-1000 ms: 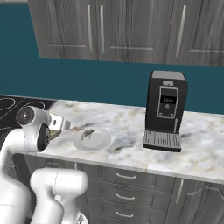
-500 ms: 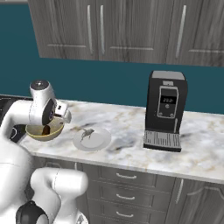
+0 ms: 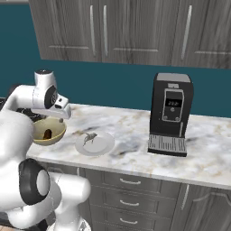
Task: Place the fish on the plate and place the sweet potato on the same plate.
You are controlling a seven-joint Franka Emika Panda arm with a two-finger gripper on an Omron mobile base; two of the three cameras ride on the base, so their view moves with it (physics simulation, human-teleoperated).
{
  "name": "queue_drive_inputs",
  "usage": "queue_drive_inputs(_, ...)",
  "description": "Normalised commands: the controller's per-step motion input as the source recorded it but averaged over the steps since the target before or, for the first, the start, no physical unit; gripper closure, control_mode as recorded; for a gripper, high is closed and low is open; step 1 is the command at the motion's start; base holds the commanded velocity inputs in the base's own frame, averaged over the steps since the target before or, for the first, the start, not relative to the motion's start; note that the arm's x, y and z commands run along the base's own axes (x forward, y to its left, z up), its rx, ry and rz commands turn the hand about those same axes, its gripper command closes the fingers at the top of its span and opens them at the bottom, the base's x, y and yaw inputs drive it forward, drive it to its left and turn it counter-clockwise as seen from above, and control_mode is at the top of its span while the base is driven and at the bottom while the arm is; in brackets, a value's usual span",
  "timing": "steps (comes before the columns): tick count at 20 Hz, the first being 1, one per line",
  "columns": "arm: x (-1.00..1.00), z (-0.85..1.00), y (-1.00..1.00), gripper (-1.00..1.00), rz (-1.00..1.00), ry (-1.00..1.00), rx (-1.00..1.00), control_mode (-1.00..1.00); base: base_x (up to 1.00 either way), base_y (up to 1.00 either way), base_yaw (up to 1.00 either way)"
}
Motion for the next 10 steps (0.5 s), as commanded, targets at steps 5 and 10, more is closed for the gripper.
queue_drive_inputs(5,0.24,-0.26,0.52,-1.0,0.0,0.0,0.0,-1.0,0.0,0.0,0.0)
queue_drive_inputs(10,0.03,-0.57,0.38,-1.0,0.0,-0.03,0.0,-1.0,0.0,0.0,0.0)
